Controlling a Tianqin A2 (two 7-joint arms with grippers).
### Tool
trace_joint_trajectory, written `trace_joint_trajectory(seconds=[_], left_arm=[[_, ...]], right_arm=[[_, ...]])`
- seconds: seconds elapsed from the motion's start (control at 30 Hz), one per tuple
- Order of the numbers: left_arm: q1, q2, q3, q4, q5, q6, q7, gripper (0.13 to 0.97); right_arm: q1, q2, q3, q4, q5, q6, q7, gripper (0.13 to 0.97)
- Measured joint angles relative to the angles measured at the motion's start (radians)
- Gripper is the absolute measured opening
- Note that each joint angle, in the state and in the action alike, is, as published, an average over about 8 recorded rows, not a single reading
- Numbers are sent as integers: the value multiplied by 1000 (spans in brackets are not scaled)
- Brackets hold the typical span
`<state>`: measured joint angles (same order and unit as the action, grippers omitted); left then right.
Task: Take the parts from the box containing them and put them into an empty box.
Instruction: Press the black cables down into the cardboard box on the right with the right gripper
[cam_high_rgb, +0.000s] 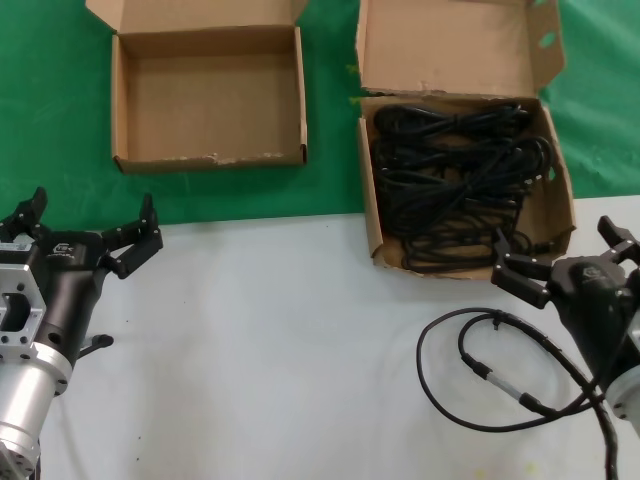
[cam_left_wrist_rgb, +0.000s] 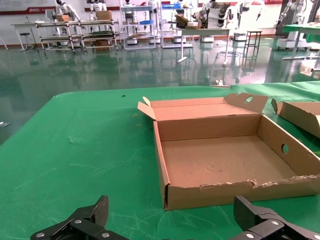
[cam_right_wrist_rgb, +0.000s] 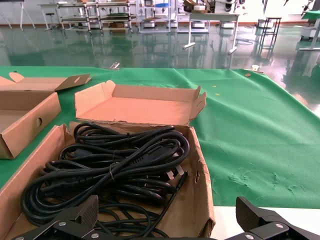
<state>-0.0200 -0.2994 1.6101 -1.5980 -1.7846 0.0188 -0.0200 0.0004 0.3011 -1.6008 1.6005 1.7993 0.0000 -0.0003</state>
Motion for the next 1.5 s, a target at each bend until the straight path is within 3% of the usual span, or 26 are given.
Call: trace_joint_trajectory(seconds=[0.3,0.43,0.63,0.7,0.83,1.03,1.2,1.5], left_arm=[[0,0,0,0,0,0,0,789],[0,0,0,0,0,0,0,736],[0,0,0,0,0,0,0,583],[0,0,0,0,0,0,0,531],[0,0,0,0,0,0,0,531],[0,0,0,0,0,0,0,387],[0,0,0,0,0,0,0,308],[0,0,0,0,0,0,0,197]], right_arm=[[-7,82,-52,39,7,25,-17,966],[-5,189,-113,74,20,54,-62,966],[26,385,-214,119,2,72,-187,966],[43,443,-238,130,-30,57,-228,966],[85,531,-264,149,-125,-14,-292,966],[162,597,-287,168,-260,-157,-382,966],[240,607,-311,167,-352,-277,-421,966],[390,547,-353,126,-592,-482,-387,966]])
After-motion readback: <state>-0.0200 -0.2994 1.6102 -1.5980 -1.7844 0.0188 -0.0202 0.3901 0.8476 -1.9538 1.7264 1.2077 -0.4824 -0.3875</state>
